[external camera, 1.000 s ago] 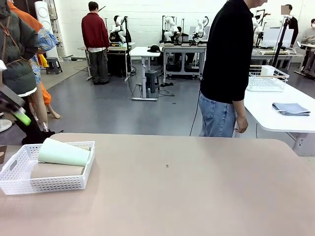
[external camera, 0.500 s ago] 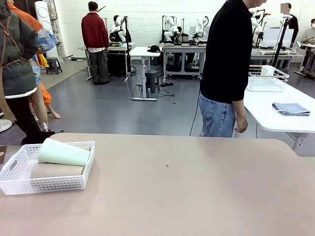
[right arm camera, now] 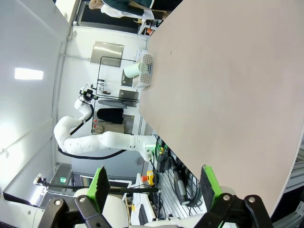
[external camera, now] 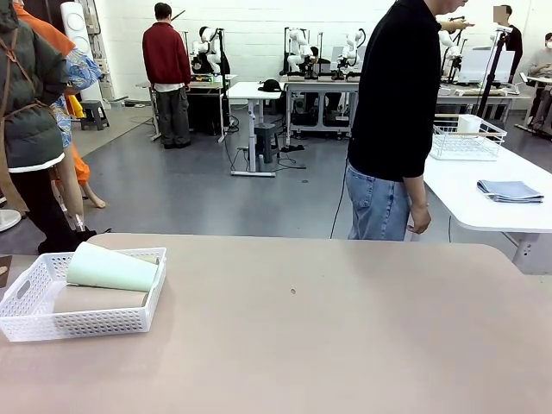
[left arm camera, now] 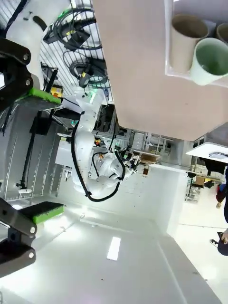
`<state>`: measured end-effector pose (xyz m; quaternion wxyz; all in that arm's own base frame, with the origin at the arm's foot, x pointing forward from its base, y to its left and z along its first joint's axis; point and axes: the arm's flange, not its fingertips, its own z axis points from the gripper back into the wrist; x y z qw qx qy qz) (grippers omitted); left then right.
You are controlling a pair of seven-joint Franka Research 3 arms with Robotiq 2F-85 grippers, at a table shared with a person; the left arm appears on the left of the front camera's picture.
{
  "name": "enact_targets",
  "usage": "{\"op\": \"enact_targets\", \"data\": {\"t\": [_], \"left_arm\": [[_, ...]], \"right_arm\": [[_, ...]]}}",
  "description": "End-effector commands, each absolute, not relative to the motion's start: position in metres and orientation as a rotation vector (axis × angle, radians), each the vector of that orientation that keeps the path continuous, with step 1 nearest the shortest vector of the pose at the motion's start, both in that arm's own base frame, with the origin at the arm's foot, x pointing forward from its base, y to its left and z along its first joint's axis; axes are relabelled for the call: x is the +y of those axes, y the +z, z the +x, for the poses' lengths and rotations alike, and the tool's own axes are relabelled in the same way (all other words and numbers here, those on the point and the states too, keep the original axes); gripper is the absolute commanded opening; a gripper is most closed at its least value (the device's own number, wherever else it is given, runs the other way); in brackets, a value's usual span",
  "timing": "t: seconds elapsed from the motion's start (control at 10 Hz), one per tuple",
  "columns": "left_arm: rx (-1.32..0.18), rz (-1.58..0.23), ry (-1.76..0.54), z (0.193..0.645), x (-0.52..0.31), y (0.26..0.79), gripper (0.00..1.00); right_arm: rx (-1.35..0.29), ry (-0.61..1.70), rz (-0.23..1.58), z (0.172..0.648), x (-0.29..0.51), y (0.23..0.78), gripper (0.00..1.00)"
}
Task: Clean and organize the cups into the basket.
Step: Move the Organizing basket back to the left side of the table.
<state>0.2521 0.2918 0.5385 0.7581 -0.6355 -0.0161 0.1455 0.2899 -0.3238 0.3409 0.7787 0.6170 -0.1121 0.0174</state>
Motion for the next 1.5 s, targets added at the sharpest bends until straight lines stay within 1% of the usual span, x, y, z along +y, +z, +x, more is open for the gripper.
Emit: {"op": "enact_targets", "data": {"t": [0.0,0.2,0.3,0.4,0.8,1.0,1.1,1.2,1.4], "left_arm": [[-0.066,-1.338,0.244,0.254,0.314,0.529,1.00],[-0.114,-1.388,0.240,0.252,0.343,0.510,1.00],[-0.133,-1.389,0.240,0.251,0.354,0.508,1.00],[-0.187,-1.370,0.267,0.242,0.364,0.507,1.00],[-0.368,-1.350,0.227,0.213,0.377,0.547,1.00],[-0.433,-1.367,0.242,0.200,0.384,0.558,1.00],[-0.441,-1.391,0.252,0.198,0.387,0.562,1.00],[-0.399,-1.347,0.242,0.203,0.363,0.549,1.00],[-0.399,-1.347,0.242,0.203,0.363,0.549,1.00]], "right_arm": [[-0.261,0.045,1.332,0.290,-0.324,0.341,1.00],[-0.261,0.045,1.332,0.290,-0.324,0.341,1.00],[-0.261,0.045,1.332,0.290,-0.324,0.341,1.00],[-0.261,0.045,1.332,0.290,-0.324,0.341,1.00],[-0.261,0.045,1.332,0.290,-0.324,0.341,1.00],[-0.261,0.045,1.332,0.290,-0.324,0.341,1.00],[-0.261,0.045,1.332,0.290,-0.324,0.341,1.00],[-0.261,0.045,1.332,0.290,-0.324,0.341,1.00],[-0.261,0.045,1.332,0.290,-0.324,0.341,1.00]]}}
